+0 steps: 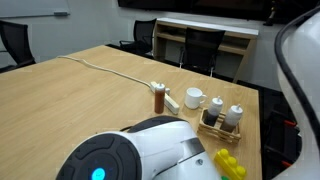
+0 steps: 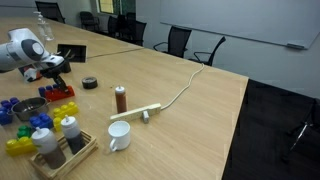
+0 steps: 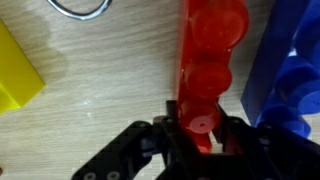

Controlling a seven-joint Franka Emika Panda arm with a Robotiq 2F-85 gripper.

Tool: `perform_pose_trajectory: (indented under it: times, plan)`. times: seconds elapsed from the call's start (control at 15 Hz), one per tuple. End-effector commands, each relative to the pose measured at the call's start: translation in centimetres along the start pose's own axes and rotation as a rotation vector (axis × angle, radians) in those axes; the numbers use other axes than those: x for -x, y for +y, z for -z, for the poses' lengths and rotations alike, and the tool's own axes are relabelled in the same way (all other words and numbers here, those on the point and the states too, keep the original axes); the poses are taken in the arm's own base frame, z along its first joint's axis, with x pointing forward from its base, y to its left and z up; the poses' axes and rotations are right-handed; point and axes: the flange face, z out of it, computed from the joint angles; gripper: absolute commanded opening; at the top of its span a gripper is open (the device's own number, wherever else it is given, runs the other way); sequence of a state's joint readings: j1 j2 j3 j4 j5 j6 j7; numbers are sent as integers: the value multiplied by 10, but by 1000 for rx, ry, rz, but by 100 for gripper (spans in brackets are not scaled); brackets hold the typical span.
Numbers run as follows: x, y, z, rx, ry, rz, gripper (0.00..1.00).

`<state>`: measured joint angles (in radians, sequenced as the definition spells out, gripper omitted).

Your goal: Align the blue and orange legos together then put the purple legos on top of the blue and orange legos

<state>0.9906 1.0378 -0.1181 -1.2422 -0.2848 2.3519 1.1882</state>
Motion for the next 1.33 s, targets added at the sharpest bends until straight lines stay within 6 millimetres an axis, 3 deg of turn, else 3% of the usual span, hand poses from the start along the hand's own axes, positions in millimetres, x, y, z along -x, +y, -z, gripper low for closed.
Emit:
perform_pose_trajectory:
  times: [0.0,0.33,0.6,0.67,0.73,0.87,1.13,1.27]
  plan:
    - [5,-3,8,-31,-30,-17,11]
    - [17,-5,17,-61,-50,-7,11]
    - [15,2,18,-63,-49,-24,11]
    - [15,3,19,-69,-53,-22,32]
    - [15,5,19,-79,-61,-15,61]
    - [17,6,19,-108,-73,-1,67]
    - [26,6,19,-169,-87,39,95]
    - [31,6,19,-202,-80,62,100]
